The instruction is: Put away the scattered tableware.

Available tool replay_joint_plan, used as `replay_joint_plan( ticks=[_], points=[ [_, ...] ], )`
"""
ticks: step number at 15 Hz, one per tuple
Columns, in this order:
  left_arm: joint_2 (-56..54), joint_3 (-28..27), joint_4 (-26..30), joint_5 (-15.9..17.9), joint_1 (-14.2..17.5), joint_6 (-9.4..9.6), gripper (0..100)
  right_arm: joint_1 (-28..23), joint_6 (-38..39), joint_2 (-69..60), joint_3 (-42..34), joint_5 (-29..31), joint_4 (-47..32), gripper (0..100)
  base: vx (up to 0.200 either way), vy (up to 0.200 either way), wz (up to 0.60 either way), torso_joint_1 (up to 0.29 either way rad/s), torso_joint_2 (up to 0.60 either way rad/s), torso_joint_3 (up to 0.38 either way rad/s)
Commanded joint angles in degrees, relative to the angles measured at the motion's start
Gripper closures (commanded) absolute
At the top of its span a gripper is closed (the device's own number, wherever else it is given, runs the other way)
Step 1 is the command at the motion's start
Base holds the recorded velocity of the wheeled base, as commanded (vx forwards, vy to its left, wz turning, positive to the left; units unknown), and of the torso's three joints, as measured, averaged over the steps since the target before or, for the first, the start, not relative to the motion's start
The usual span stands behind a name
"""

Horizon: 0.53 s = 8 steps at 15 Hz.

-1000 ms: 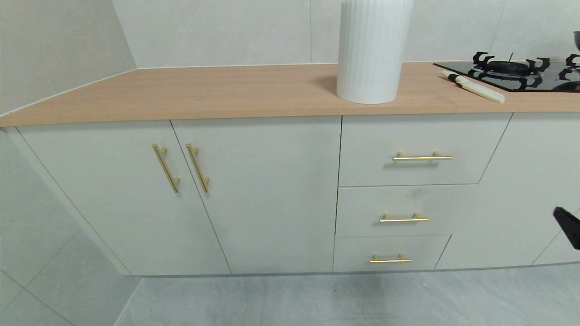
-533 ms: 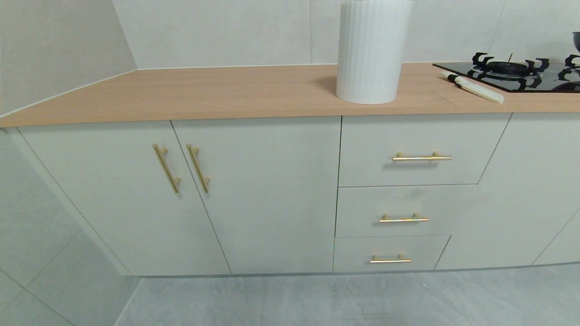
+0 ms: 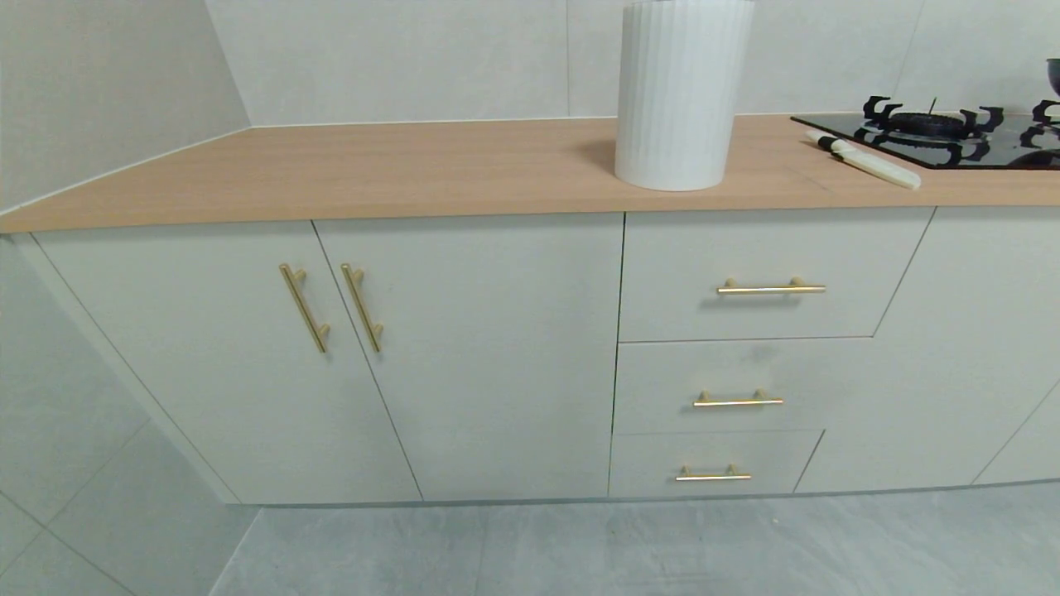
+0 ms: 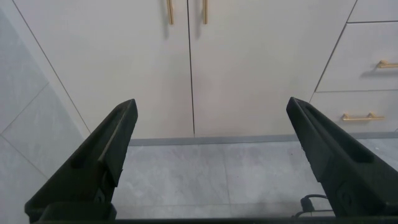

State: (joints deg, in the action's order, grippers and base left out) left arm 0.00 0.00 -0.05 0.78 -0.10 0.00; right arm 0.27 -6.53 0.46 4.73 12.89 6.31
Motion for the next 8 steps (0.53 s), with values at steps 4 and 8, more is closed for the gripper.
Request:
replay_joint_plan(
  ticks=[4,8],
  points=[
    [0.0,0.0,0.0,0.0,0.0,0.0,0,-0.1,2.8,-0.5,-4.7,-12.3,-2.4,0,0.0,0.0,0.0,0.0,0.0,0.0],
    [0.0,0.0,0.0,0.0,0.0,0.0,0,-0.1,4.4,-0.5,-4.6,-13.8,-6.5,0,0.0,0.0,0.0,0.0,0.0,0.0]
  ],
)
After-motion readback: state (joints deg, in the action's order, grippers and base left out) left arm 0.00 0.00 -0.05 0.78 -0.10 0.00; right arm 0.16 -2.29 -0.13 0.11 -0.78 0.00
